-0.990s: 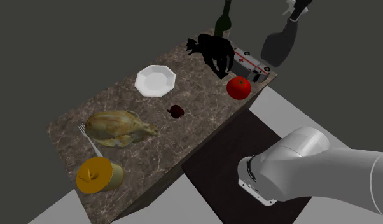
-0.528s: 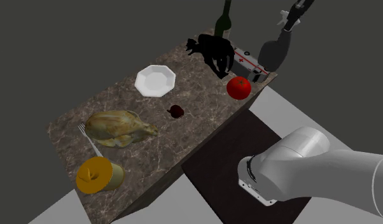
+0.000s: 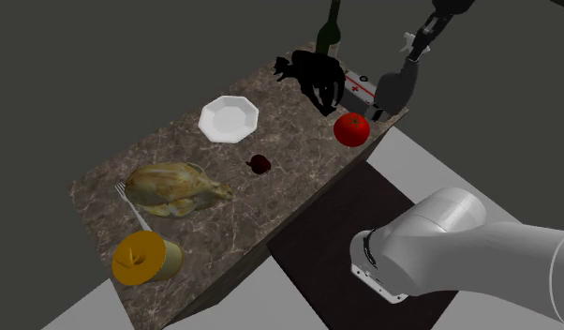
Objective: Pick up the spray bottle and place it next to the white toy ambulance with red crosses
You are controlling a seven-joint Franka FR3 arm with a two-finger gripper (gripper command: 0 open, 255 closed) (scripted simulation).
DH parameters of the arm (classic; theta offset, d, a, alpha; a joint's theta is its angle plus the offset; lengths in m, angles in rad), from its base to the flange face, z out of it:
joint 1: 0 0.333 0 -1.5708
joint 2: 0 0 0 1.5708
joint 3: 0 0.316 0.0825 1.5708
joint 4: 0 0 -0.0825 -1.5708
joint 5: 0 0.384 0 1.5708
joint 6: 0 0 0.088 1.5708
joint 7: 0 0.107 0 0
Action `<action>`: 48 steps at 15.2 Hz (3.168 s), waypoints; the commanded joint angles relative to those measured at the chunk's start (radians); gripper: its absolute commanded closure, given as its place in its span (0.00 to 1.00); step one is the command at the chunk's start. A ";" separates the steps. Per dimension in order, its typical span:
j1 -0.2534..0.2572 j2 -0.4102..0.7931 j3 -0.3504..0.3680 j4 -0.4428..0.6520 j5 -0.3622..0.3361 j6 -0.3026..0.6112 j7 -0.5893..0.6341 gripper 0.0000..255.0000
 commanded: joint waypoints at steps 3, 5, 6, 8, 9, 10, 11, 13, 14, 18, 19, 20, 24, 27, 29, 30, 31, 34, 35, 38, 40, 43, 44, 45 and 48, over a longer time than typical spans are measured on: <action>-0.004 -0.003 -0.011 -0.053 -0.008 0.051 0.002 1.00; -0.006 -0.004 -0.017 -0.079 -0.012 0.077 0.003 1.00; -0.007 -0.004 -0.019 -0.092 -0.014 0.090 0.003 1.00; -0.009 -0.004 -0.026 -0.118 -0.018 0.116 0.004 1.00; -0.009 -0.003 -0.029 -0.130 -0.020 0.130 0.005 1.00; -0.010 -0.002 -0.032 -0.143 -0.022 0.143 0.005 1.00; -0.011 0.000 -0.036 -0.155 -0.024 0.157 0.005 1.00; -0.012 0.003 -0.043 -0.178 -0.027 0.184 0.005 1.00; -0.012 0.005 -0.047 -0.190 -0.029 0.197 0.005 1.00; -0.013 0.016 -0.063 -0.234 -0.035 0.253 0.005 1.00; -0.013 0.020 -0.068 -0.245 -0.036 0.267 0.005 1.00; -0.013 0.023 -0.072 -0.255 -0.038 0.281 0.004 1.00; -0.011 0.041 -0.091 -0.295 -0.041 0.339 0.002 1.00; -0.010 0.051 -0.100 -0.312 -0.042 0.366 0.000 1.00; -0.010 0.051 -0.100 -0.312 -0.042 0.366 0.000 1.00; -0.010 0.051 -0.100 -0.312 -0.042 0.366 0.000 1.00; -0.010 0.051 -0.100 -0.312 -0.042 0.366 0.000 1.00; -0.010 0.051 -0.100 -0.312 -0.042 0.366 0.000 0.00; -0.010 0.051 -0.100 -0.312 -0.042 0.366 0.000 0.00; -0.010 0.051 -0.100 -0.312 -0.042 0.366 0.000 0.00; -0.012 0.036 -0.087 -0.290 -0.042 0.329 0.002 0.00; -0.016 0.005 -0.055 -0.220 -0.036 0.228 0.006 0.00; -0.016 0.005 -0.055 -0.220 -0.036 0.228 0.006 0.00; -0.016 0.005 -0.055 -0.220 -0.036 0.228 0.006 0.00; -0.016 0.005 -0.055 -0.220 -0.036 0.228 0.006 0.00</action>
